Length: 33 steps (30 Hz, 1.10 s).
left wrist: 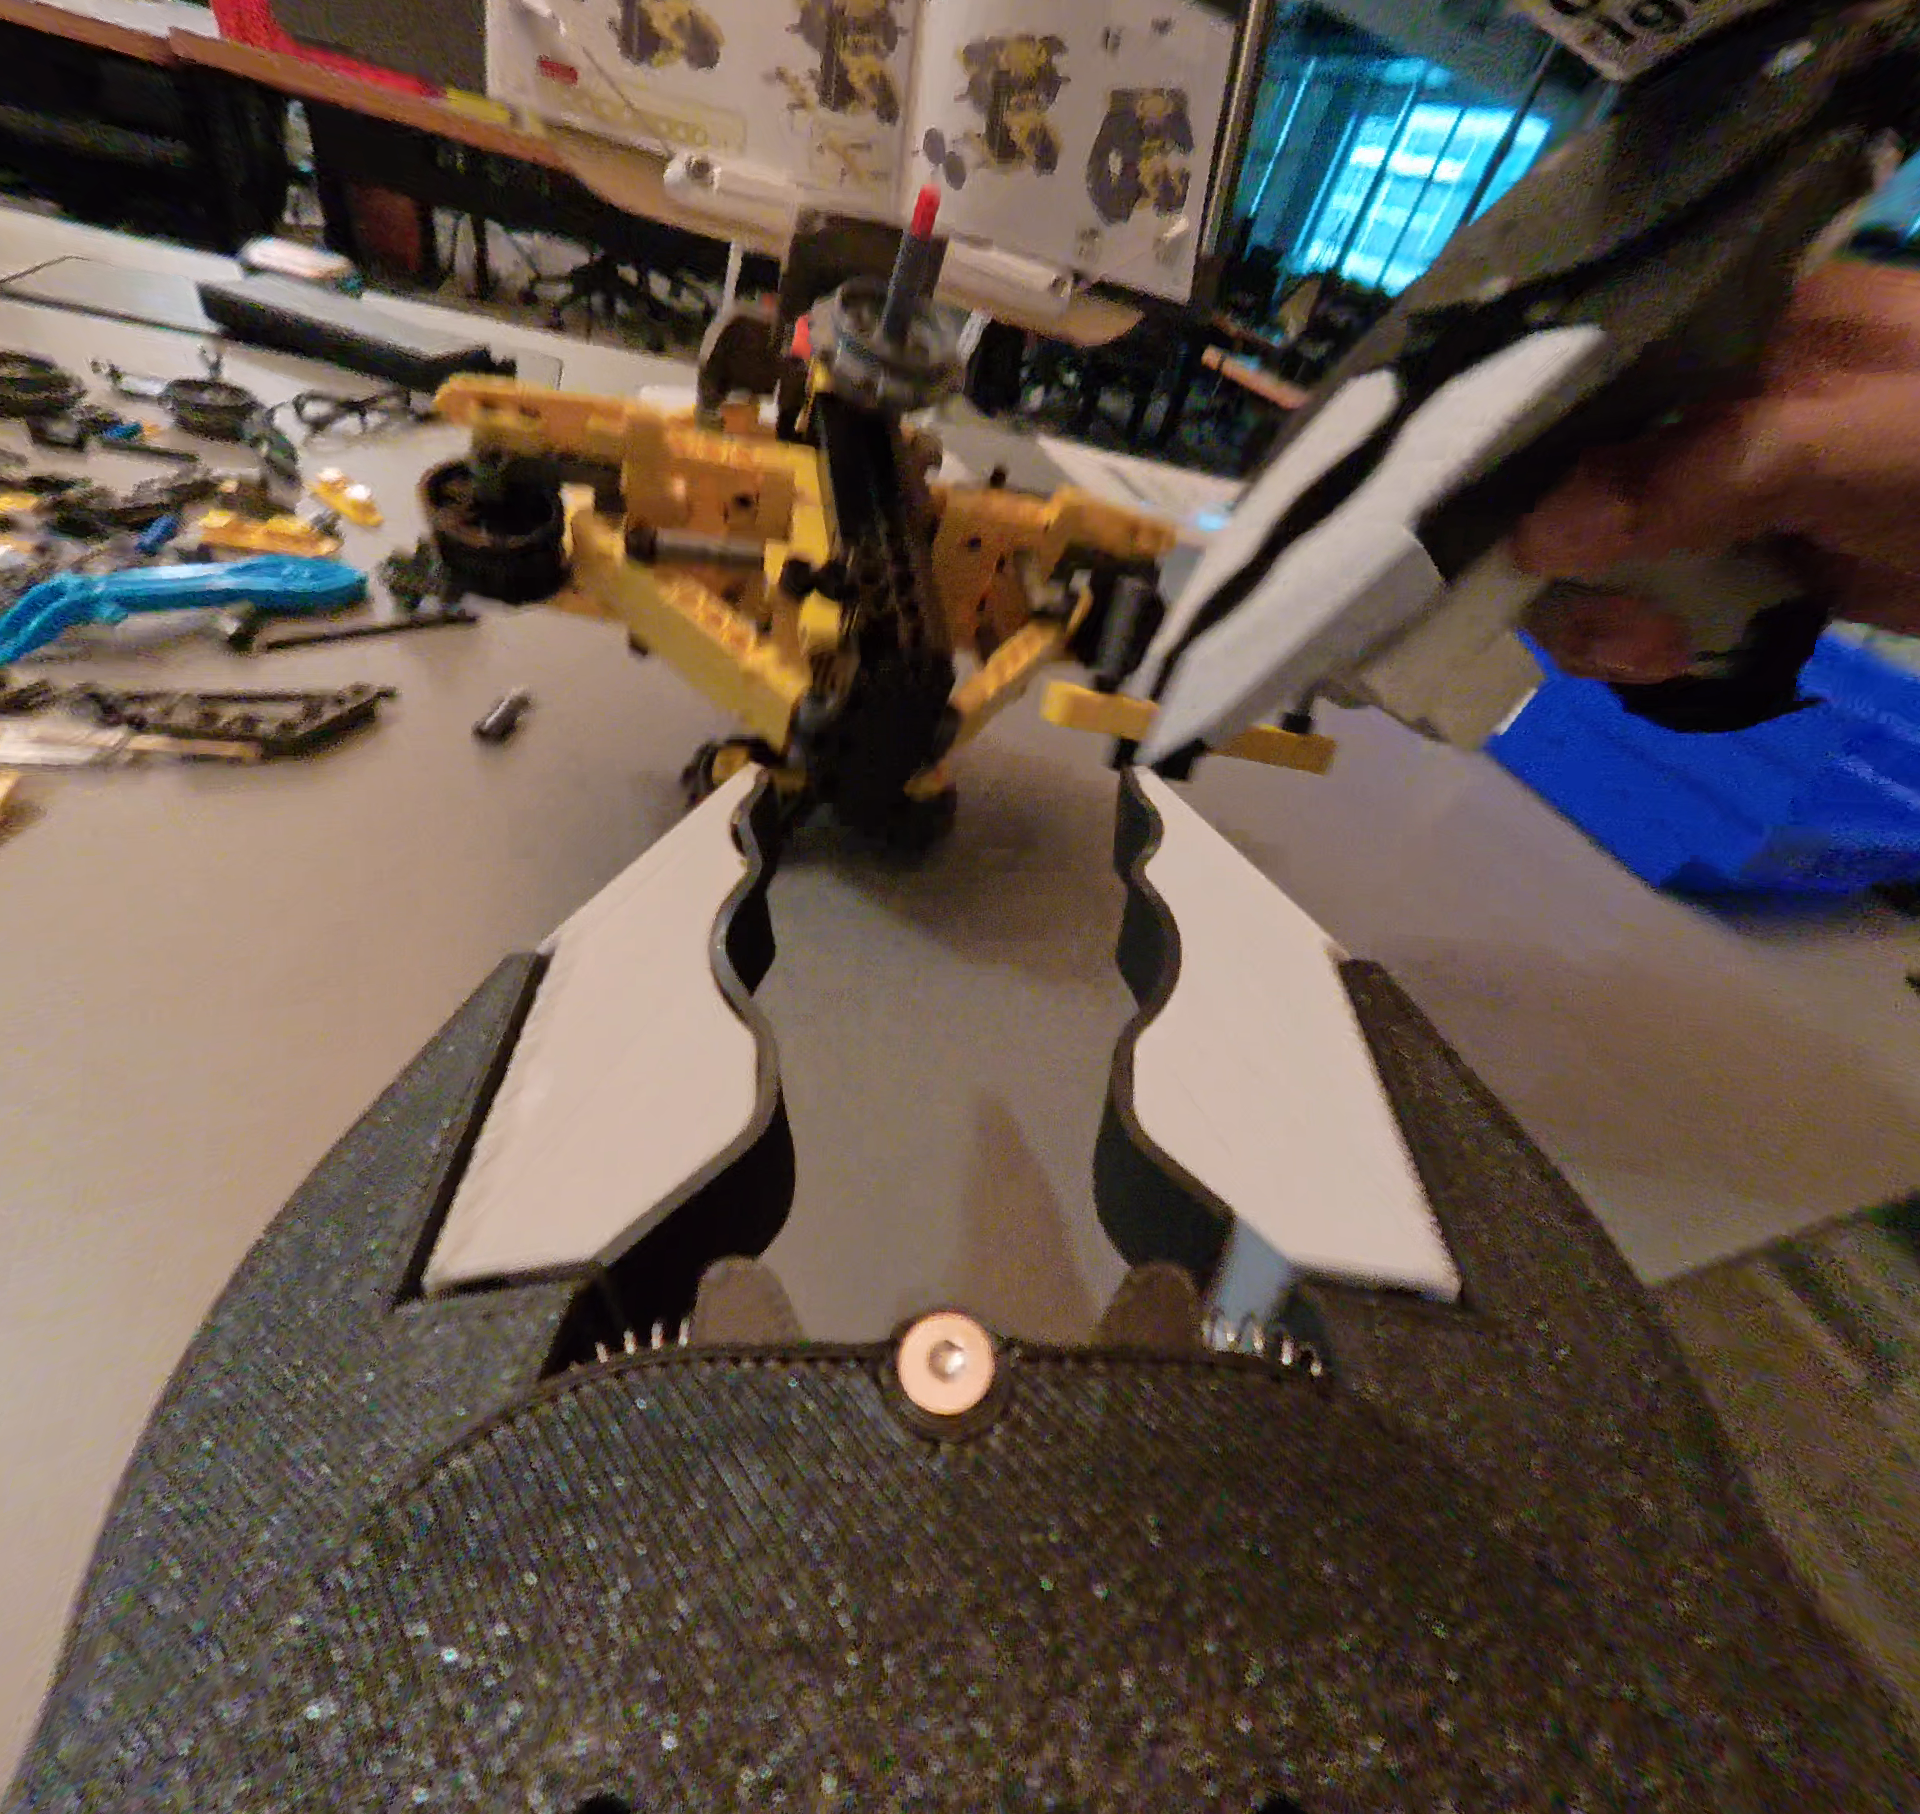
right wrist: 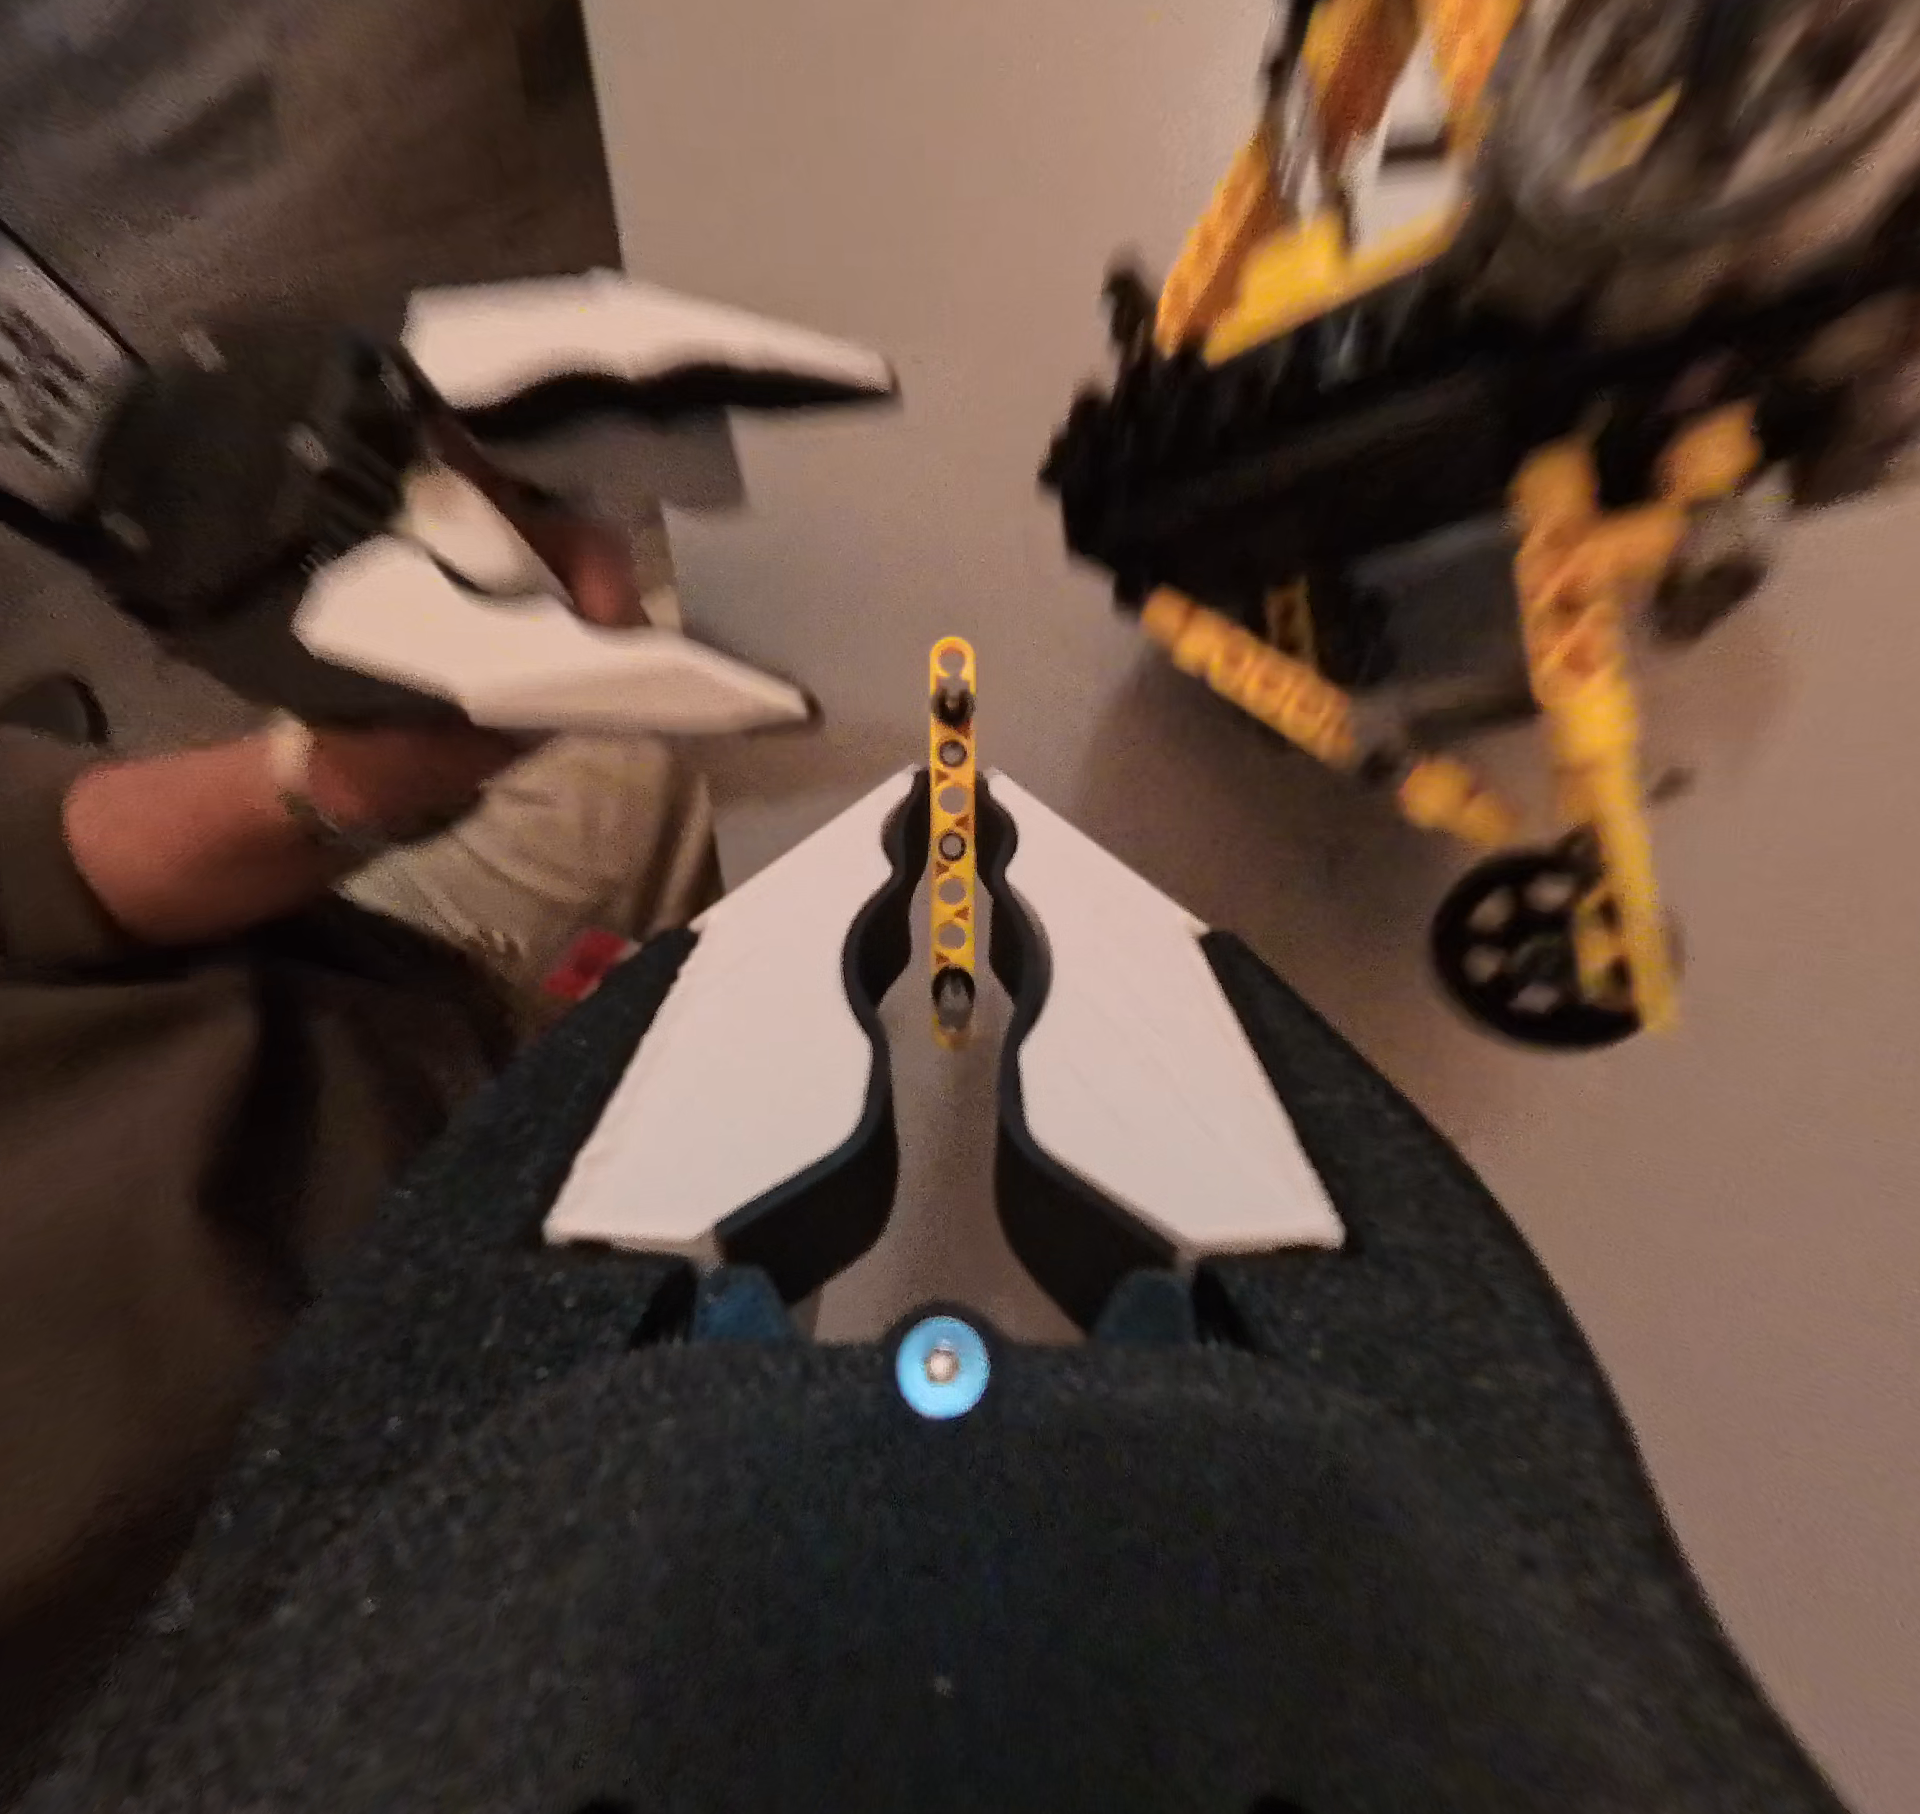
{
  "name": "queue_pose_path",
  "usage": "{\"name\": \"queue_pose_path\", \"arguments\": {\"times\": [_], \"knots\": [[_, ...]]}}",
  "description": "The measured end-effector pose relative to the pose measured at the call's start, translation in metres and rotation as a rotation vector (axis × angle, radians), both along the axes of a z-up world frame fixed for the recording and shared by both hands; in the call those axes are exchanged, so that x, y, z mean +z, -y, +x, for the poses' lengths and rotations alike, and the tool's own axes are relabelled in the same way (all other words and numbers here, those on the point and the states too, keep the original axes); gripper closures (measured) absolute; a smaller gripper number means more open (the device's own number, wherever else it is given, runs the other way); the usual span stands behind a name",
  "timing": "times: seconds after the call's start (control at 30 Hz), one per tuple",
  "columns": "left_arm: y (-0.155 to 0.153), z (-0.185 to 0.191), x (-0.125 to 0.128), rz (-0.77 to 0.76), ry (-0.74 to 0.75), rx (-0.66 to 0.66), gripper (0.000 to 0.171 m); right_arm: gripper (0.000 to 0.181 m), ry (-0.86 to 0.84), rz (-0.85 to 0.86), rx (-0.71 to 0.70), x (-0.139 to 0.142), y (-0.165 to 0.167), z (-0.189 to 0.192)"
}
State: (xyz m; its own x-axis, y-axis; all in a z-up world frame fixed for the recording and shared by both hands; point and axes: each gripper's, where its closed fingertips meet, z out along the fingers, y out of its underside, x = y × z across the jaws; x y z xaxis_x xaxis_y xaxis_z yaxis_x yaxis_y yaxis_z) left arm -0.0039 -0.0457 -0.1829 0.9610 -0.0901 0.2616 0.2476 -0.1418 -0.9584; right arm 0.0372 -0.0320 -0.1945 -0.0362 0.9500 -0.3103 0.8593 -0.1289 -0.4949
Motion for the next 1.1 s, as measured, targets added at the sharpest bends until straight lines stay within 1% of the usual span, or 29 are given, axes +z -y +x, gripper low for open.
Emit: {"name": "queue_pose_path", "arguments": {"times": [0.1,0.17,0.3,0.4,0.5,0.6,0.7,0.77,0.8,0.87,0.93,0.97,1.0,1.03,1.1], "knots": [[0.019,-0.006,-0.022,-0.066,0.012,-0.006,0.108,0.174,0.071,0.068,0.003,-0.048,0.009,0.033],[0.024,-0.004,-0.028,-0.062,0.047,-0.027,0.11,0.174,0.056,0.088,-0.019,-0.064,0.011,0.042],[0.024,0.003,-0.045,-0.113,0.044,-0.056,0.11,0.173,0.018,0.152,-0.031,-0.068,0.009,0.046],[0.024,0.008,-0.041,-0.102,0.033,-0.062,0.11,0.169,0.057,0.184,-0.008,-0.074,0.011,0.052],[0.025,0.013,-0.041,-0.101,0.025,-0.074,0.11,0.174,0.077,0.222,0.015,-0.075,0.01,0.053],[0.025,0.019,-0.045,-0.117,0.023,-0.091,0.11,0.174,0.089,0.23,0.038,-0.075,0.01,0.053],[0.026,0.026,-0.044,-0.106,0.002,-0.12,0.106,0.174,0.085,0.222,0.056,-0.071,0.011,0.05],[0.028,0.035,-0.041,-0.077,-0.018,-0.174,0.099,0.174,0.002,0.147,0.043,-0.054,0.02,0.04],[0.029,0.041,-0.037,-0.047,-0.033,-0.201,0.094,0.174,-0.056,0.076,0.027,-0.041,0.026,0.034],[0.034,0.05,-0.026,0.04,-0.077,-0.232,0.086,0.174,-0.159,-0.116,-0.023,-0.014,0.041,0.023],[0.043,0.056,-0.006,0.165,-0.136,-0.231,0.083,0.175,-0.205,-0.303,-0.06,0.006,0.053,0.019],[0.047,0.06,0.005,0.225,-0.169,-0.23,0.08,0.175,-0.211,-0.368,-0.068,0.012,0.058,0.018],[0.051,0.065,0.013,0.272,-0.198,-0.243,0.074,0.175,-0.213,-0.414,-0.072,0.015,0.063,0.019],[0.054,0.07,0.019,0.297,-0.22,-0.264,0.064,0.175,-0.211,-0.454,-0.075,0.017,0.068,0.019],[0.057,0.083,0.021,0.289,-0.246,-0.336,0.053,0.175,-0.211,-0.536,-0.073,0.023,0.079,0.02]]}}
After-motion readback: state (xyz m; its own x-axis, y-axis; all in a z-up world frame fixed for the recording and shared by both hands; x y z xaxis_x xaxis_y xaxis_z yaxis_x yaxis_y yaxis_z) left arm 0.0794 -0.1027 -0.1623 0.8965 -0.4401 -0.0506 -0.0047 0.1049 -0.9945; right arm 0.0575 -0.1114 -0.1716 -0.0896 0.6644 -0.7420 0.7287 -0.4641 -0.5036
